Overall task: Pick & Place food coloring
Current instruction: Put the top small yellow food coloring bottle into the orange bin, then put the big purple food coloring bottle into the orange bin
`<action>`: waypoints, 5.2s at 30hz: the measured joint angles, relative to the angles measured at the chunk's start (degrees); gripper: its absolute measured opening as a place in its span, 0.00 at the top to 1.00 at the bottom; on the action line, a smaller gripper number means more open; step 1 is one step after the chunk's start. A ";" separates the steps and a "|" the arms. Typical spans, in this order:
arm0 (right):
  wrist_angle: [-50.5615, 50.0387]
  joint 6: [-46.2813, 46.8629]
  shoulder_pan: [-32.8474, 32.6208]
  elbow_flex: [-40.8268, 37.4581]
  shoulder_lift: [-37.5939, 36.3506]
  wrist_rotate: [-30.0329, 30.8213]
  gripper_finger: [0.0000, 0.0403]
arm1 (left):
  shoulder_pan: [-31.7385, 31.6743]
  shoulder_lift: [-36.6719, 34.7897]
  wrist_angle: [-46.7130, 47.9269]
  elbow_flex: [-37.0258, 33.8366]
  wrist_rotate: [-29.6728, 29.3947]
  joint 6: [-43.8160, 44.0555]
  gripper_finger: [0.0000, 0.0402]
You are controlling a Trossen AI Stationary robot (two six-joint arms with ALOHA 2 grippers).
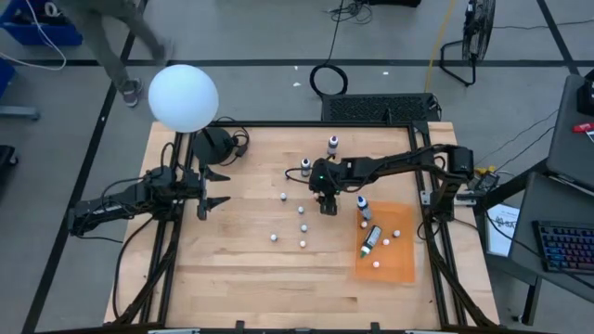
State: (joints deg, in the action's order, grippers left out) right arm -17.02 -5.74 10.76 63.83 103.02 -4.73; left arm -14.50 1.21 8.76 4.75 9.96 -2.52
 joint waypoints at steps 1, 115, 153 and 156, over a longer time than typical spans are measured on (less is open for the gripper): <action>0.02 0.04 0.05 0.00 0.00 -0.08 0.53 | 0.00 0.02 -0.01 0.02 0.00 0.00 0.26; -17.36 55.03 -29.49 -36.59 -45.71 21.85 0.91 | 0.00 0.01 0.00 0.02 0.00 -0.02 0.26; 3.28 15.17 -18.66 -23.39 -57.83 32.47 0.65 | 0.02 0.01 0.00 0.00 0.01 -0.02 0.26; -1.08 10.20 -10.87 -15.54 -52.65 33.38 0.66 | 0.02 0.00 0.00 0.02 0.02 -0.02 0.26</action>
State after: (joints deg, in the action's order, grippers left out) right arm -18.09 4.46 -0.11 48.29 50.37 28.65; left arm -14.48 1.22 8.75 4.77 9.98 -2.55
